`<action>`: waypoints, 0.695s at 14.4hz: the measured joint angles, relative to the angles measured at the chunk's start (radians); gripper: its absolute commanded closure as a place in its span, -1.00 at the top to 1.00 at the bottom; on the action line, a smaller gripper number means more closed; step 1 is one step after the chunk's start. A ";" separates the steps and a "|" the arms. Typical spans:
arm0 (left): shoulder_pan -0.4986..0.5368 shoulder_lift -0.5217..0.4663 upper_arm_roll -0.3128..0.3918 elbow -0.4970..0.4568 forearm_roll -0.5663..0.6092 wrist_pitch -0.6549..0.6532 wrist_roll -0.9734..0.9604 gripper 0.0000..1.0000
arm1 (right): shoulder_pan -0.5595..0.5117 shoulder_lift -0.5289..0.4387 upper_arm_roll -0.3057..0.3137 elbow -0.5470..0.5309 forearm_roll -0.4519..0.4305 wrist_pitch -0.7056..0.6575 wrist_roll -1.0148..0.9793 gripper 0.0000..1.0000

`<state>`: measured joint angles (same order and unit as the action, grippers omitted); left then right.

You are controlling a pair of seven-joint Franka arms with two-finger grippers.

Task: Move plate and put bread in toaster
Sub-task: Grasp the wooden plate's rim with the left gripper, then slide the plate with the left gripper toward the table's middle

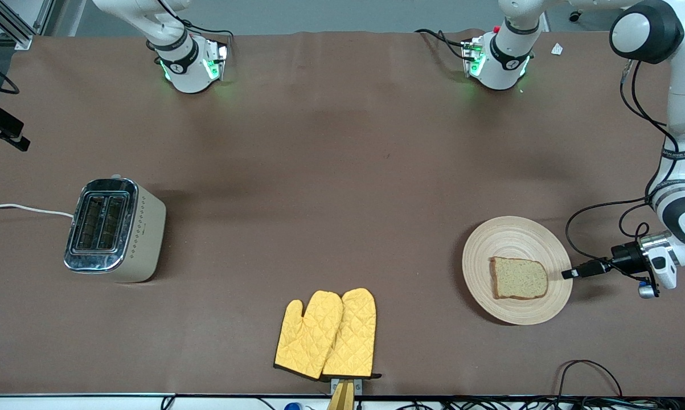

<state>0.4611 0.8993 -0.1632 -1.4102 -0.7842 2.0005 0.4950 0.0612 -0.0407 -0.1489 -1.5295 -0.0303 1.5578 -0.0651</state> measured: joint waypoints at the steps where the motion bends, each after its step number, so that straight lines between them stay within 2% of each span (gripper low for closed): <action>1: -0.001 0.004 -0.001 0.000 0.000 0.000 0.000 -0.10 | 0.000 0.000 0.000 0.000 0.000 0.000 0.000 1.00; 6: -0.001 0.014 -0.001 0.001 -0.001 0.000 0.000 -0.82 | 0.000 0.000 0.000 0.000 0.000 0.000 0.000 1.00; 7: -0.001 0.014 -0.001 0.002 -0.001 0.000 0.000 -0.90 | 0.000 0.000 0.000 0.000 0.000 0.000 0.000 1.00; 10: 0.002 0.013 -0.010 0.016 -0.025 -0.014 0.016 -0.94 | 0.000 0.000 0.000 0.000 0.000 0.000 0.000 1.00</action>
<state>0.4635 0.9119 -0.1730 -1.3946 -0.8090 1.9862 0.5113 0.0612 -0.0407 -0.1485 -1.5294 -0.0303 1.5577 -0.0654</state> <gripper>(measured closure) 0.877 0.000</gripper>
